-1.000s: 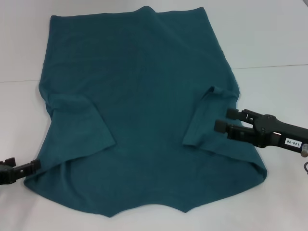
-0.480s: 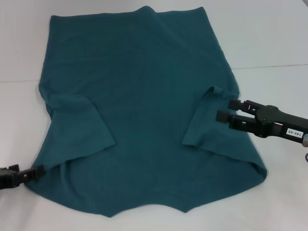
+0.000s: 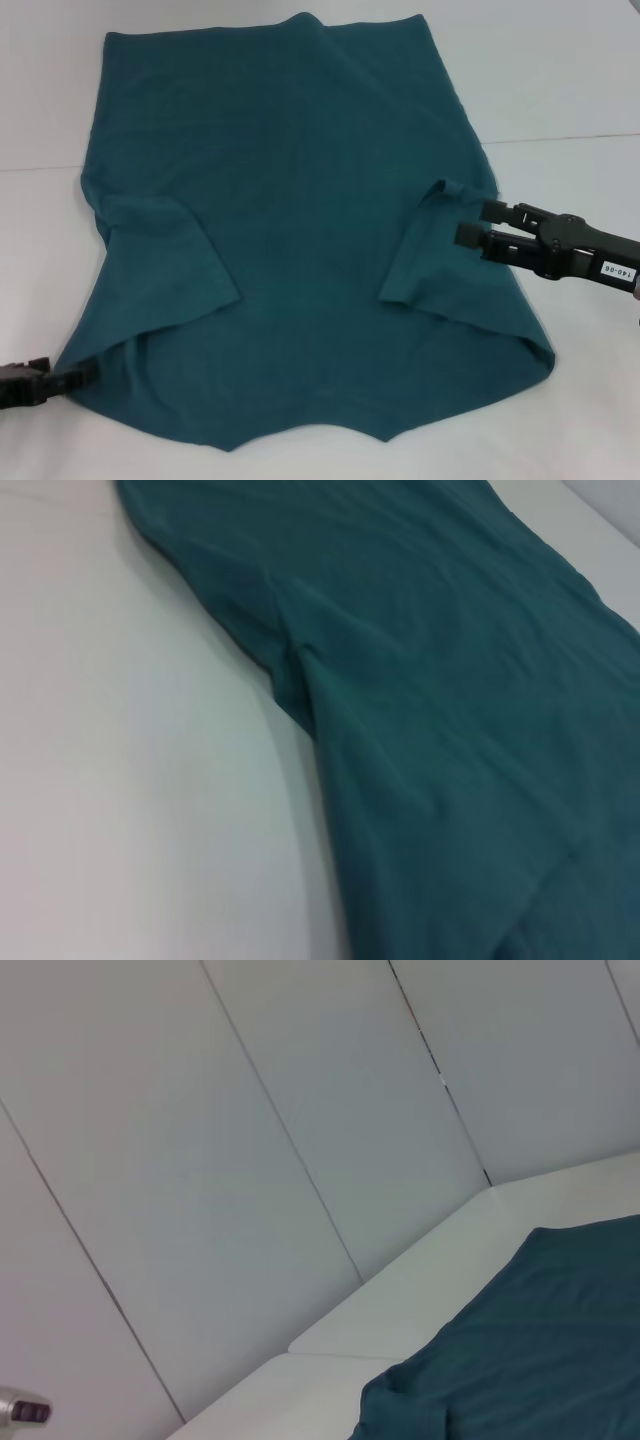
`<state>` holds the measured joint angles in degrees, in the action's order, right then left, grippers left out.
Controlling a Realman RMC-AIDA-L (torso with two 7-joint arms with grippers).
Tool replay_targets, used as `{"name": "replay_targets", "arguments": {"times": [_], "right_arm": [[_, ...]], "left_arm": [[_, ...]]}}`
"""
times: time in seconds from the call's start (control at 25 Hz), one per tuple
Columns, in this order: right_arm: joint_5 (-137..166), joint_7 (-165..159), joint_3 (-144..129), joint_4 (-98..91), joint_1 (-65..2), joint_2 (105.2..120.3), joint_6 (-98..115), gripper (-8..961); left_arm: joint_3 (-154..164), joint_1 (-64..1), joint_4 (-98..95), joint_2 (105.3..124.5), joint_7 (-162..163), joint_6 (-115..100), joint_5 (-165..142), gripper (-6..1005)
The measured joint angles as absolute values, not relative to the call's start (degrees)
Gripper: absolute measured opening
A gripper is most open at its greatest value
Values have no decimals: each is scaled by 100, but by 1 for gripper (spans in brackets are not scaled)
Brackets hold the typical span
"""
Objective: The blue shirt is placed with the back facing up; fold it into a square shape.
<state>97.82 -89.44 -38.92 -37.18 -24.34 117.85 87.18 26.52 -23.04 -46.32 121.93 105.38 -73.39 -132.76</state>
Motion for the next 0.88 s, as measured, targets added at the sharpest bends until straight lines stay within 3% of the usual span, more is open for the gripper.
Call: {"name": "replay_targets", "arguments": {"times": [0.88], "right_arm": [[9788, -8991, -3866, -3718, -2384, 11749, 8729, 927]], "left_arm": [[2595, -2467, -4762, 12057, 10618, -8279, -13519, 933]]}}
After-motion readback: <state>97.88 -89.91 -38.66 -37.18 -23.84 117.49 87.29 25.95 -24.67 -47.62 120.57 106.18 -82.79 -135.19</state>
